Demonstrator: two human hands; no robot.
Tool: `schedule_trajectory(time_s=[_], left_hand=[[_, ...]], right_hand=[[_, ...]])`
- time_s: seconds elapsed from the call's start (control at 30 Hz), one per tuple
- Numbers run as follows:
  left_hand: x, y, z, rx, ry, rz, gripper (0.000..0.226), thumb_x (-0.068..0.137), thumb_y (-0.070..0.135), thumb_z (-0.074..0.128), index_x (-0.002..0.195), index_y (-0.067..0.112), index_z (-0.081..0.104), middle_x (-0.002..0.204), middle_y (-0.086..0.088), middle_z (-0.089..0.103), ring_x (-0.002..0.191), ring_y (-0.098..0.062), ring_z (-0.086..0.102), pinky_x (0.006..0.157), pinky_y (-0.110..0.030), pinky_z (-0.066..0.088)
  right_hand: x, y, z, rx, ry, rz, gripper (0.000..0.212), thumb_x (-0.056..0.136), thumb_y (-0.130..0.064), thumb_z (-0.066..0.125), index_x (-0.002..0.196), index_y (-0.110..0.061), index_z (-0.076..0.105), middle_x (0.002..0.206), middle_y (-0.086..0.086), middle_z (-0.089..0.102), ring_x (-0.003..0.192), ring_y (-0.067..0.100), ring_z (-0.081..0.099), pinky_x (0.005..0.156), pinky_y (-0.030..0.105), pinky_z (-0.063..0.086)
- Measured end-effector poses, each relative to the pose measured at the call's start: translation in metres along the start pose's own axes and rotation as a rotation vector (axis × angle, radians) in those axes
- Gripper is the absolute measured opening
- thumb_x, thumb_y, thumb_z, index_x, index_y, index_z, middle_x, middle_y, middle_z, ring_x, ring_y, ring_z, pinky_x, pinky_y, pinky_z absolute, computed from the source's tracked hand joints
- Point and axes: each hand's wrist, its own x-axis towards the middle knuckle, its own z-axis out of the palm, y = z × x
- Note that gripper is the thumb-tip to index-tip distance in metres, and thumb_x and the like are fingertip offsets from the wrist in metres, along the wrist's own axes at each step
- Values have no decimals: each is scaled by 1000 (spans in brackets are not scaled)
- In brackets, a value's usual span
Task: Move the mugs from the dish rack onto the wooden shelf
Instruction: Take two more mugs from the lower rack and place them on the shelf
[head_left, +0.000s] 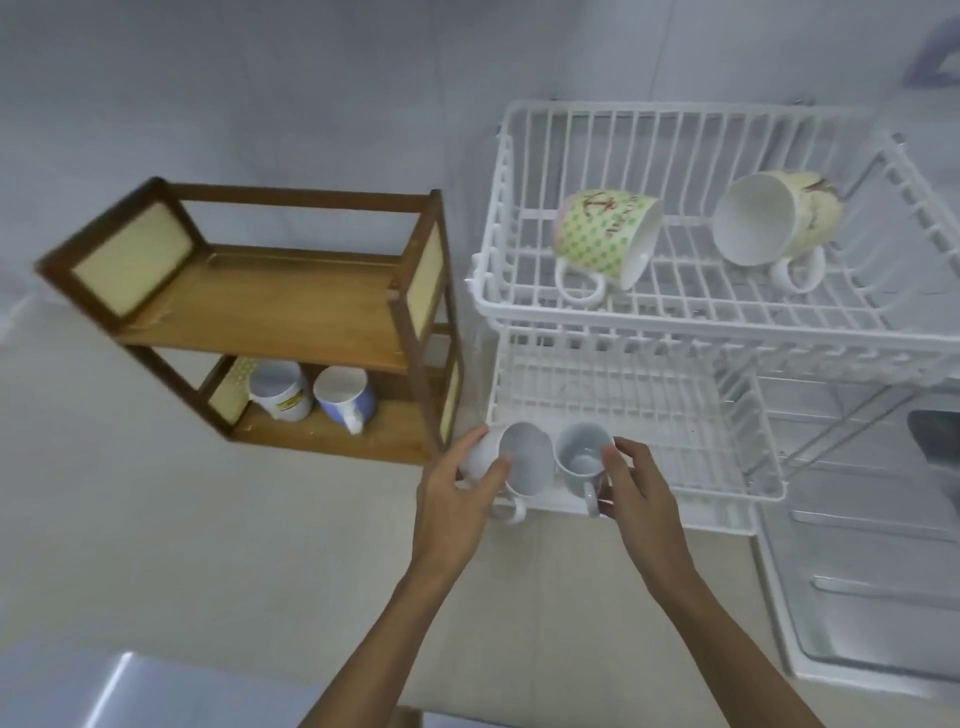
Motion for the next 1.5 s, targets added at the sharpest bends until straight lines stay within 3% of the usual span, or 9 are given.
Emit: schedule_trajectory(time_s=[0.17,0.3,0.37,0.6,0.77,0.97,1.2,1.37,1.5], left_hand=[[-12,-22,-71,-50,126,-86,40,78,70,70,116,60,61,112,15,71,95,4,68,73,-16,56],[-3,-38,-128,-78,209,-155,36,81,69,66,114,56,63,105,16,73,92,0,70,85,-44,63],[6,-42,-155,-86,237,-167,41,75,77,63,110,56,65,98,20,75,89,0,71,83,-45,64],[46,-35,-231,-147,278,-143,40,81,70,62,110,43,69,97,17,74,97,-13,71,77,-46,65],[82,-6,-280,-179,291,-56,46,83,68,61,116,38,69,118,5,68,107,-19,66,74,-40,65],[135,44,-321,-224,264,30,50,82,67,59,118,33,68,120,-3,66,105,-22,67,64,-24,57],[205,78,-329,-133,165,47,16,89,66,56,96,53,62,123,7,61,112,-23,64,83,-42,63],[250,81,-330,-67,119,-49,32,90,66,54,110,41,57,124,1,60,113,-27,65,86,-47,63],[273,77,-331,-18,134,-64,35,91,67,51,109,38,57,105,7,63,105,-25,67,83,-45,63]], right_hand=[[-22,-4,63,-1,-122,22,14,98,-56,50,103,-52,63,89,-9,76,80,17,76,78,44,64],[-31,-12,124,27,-189,64,16,100,-52,49,101,-50,64,87,-1,74,81,22,76,76,41,64],[-30,-16,156,62,-205,105,16,101,-48,50,100,-47,65,89,2,74,85,25,76,76,42,64],[-17,-14,242,162,-141,220,7,95,-48,61,99,-44,66,91,-19,73,90,12,75,65,24,61],[-1,5,276,208,-37,282,35,95,-45,63,120,-20,61,110,-4,69,99,16,71,82,40,64],[19,20,301,191,98,289,45,97,-46,60,124,-10,61,115,8,67,107,24,67,87,49,62],[36,15,324,141,190,275,29,100,-44,55,115,-20,62,108,0,66,106,26,64,98,57,53],[45,13,336,54,222,262,40,102,-44,49,126,-14,61,116,8,68,107,27,64,90,38,49],[53,14,339,-32,255,235,39,104,-41,46,122,-13,65,110,9,69,102,28,63,84,30,41]])
